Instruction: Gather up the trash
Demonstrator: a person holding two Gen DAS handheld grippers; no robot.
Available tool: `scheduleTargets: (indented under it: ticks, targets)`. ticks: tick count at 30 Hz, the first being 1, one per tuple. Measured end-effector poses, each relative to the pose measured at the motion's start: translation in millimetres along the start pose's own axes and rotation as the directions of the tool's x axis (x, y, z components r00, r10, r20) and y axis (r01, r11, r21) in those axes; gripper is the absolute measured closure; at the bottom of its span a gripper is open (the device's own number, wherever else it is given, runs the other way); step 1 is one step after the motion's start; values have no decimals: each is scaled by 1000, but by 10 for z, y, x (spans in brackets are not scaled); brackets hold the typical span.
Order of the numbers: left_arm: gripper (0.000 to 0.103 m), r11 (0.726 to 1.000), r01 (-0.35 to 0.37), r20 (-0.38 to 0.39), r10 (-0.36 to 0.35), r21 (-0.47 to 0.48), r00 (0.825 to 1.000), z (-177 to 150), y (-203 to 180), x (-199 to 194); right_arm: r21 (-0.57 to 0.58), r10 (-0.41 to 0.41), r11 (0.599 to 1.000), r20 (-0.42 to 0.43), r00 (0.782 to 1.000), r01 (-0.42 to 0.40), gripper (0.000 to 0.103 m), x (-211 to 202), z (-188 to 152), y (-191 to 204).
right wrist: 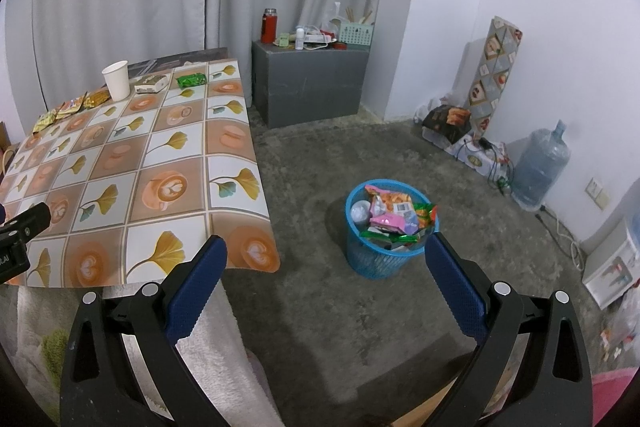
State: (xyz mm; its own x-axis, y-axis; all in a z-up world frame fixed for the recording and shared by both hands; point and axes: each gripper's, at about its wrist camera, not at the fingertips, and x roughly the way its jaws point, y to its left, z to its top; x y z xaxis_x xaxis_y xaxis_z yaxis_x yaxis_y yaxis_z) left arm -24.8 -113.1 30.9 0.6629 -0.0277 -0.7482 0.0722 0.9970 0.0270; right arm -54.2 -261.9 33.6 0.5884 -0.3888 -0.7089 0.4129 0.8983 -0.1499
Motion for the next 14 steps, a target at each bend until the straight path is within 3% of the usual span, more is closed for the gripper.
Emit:
scheduleTargets:
  ticks: [14]
  targets:
    - [6,1000,-1,-6,1,-7,1000,14,38,18,2,0,1000,1,1000,0,8,0,2,4]
